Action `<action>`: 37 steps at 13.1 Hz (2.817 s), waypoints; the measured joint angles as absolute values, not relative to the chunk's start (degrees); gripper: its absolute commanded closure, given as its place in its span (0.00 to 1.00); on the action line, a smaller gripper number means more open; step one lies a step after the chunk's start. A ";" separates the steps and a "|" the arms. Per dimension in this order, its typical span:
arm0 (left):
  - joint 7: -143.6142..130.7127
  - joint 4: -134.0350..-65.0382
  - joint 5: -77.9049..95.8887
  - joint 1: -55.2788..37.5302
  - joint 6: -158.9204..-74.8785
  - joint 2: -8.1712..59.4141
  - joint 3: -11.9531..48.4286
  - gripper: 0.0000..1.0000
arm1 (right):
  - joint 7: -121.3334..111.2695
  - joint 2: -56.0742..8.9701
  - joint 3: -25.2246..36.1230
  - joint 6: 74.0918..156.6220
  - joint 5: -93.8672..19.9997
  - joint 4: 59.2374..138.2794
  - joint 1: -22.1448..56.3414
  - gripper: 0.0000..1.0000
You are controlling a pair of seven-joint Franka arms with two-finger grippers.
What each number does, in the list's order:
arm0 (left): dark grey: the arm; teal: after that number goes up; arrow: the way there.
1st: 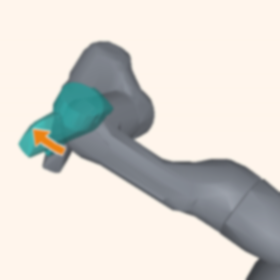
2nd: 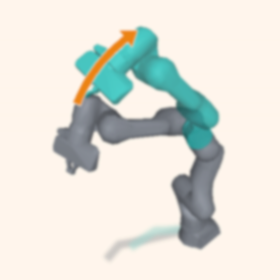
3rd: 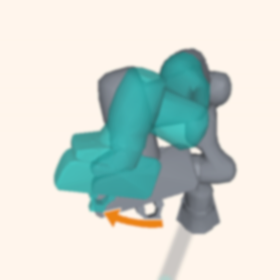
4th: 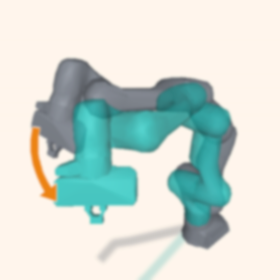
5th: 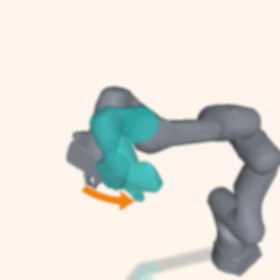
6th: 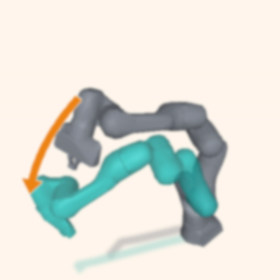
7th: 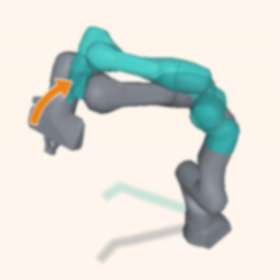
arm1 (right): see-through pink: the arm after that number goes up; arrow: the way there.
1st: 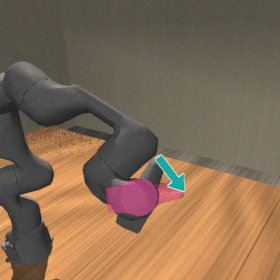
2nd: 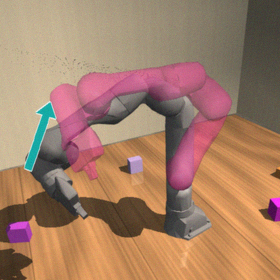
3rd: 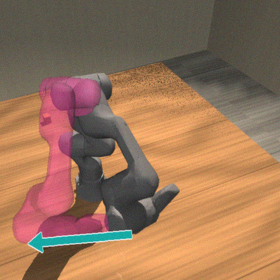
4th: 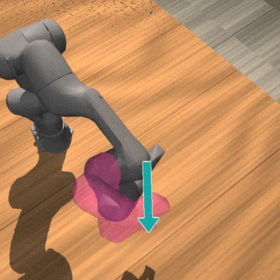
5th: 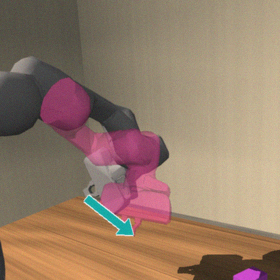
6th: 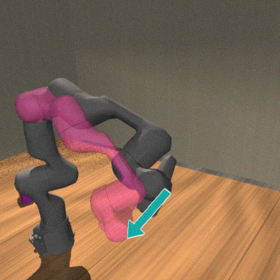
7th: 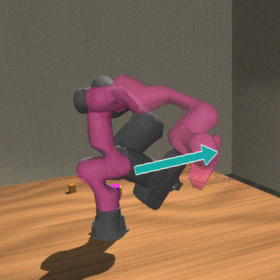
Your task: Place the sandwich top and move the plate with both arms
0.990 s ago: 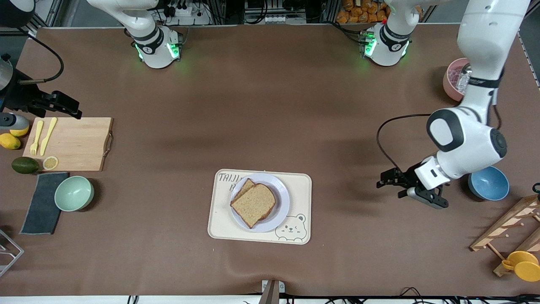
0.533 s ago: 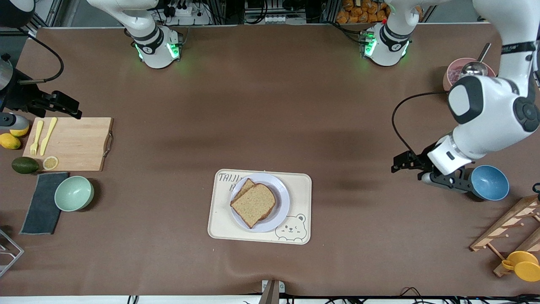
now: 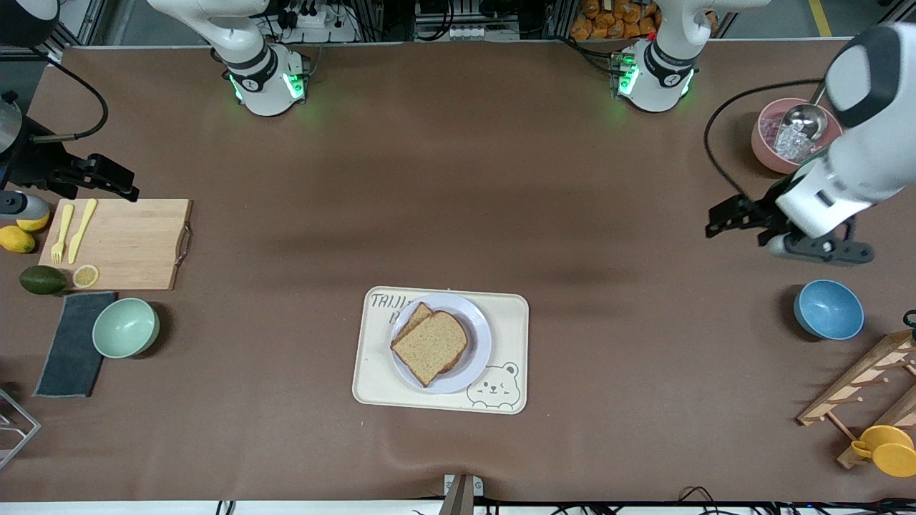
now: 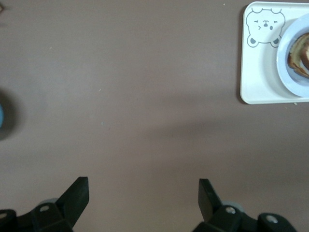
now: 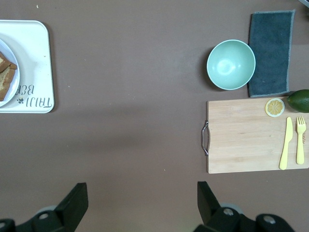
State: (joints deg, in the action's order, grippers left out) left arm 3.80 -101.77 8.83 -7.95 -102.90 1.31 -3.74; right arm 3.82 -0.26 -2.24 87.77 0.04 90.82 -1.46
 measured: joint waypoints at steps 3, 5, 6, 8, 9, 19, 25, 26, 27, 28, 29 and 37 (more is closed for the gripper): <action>3.77 -99.04 4.32 -7.90 -97.74 -0.02 -2.80 0.00 | 3.82 -0.26 -2.23 87.70 0.04 90.82 -1.47 0.00; 3.77 -97.63 2.48 -7.47 -97.33 -0.01 -0.77 0.00 | 3.81 -0.26 -2.22 87.44 0.04 90.82 -1.46 0.00; 3.79 -97.10 2.21 -7.38 -97.22 -0.01 -0.11 0.00 | 3.81 -0.26 -2.22 87.41 0.04 90.82 -1.47 0.00; 4.34 -96.58 2.11 -6.44 -97.06 0.00 1.59 0.00 | 3.81 -0.26 -2.22 87.38 0.04 90.82 -1.47 0.00; 4.39 -96.52 2.11 -5.48 -97.05 0.01 2.98 0.00 | 3.80 -0.26 -2.22 87.37 0.04 90.82 -1.46 0.00; -4.42 -94.04 2.11 -4.07 -96.99 0.05 4.55 0.00 | 3.79 -0.26 -2.22 87.26 0.04 90.83 -1.47 0.00; -5.85 -94.03 2.11 -3.81 -96.84 0.05 4.61 0.00 | 3.79 -0.26 -2.22 87.26 0.03 90.83 -1.46 0.00; -5.86 -94.03 2.11 -3.80 -96.82 0.05 4.61 0.00 | 3.79 -0.26 -2.22 87.26 0.03 90.83 -1.46 0.00; -5.90 -94.03 2.11 -3.80 -96.79 0.05 4.61 0.00 | 3.79 -0.26 -2.22 87.26 0.03 90.83 -1.46 0.00; -5.96 -94.03 2.11 -3.80 -96.75 0.05 4.61 0.00 | 3.78 -0.26 -2.22 87.26 0.03 90.83 -1.46 0.00; -6.00 -94.03 2.11 -3.80 -96.72 0.05 4.61 0.00 | 3.78 -0.26 -2.22 87.26 0.03 90.83 -1.47 0.00; -6.02 -93.97 2.61 -3.78 -96.71 0.05 4.61 0.00 | 3.78 -0.26 -2.22 87.26 0.03 90.83 -1.46 0.00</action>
